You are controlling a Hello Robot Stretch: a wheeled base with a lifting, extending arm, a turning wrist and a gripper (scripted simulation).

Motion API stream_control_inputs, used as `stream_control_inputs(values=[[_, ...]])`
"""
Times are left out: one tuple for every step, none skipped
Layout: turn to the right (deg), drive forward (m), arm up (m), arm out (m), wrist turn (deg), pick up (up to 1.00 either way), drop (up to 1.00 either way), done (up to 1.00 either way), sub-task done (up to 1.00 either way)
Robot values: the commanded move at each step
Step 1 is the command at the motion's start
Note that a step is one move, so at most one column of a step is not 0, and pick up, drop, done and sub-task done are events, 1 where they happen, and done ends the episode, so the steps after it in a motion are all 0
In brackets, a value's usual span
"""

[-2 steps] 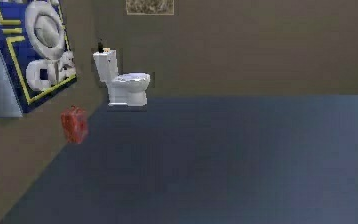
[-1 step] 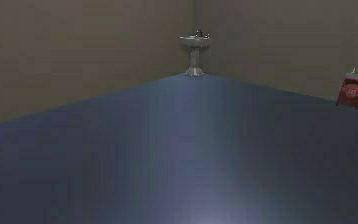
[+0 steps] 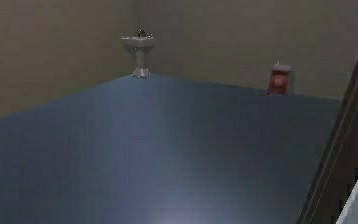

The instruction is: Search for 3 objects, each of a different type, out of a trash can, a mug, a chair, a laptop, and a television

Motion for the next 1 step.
stream_control_inputs(values=[[0.0,0.4,0.0,0.0,0.0,0.0,0.0,0.0,0.0]])
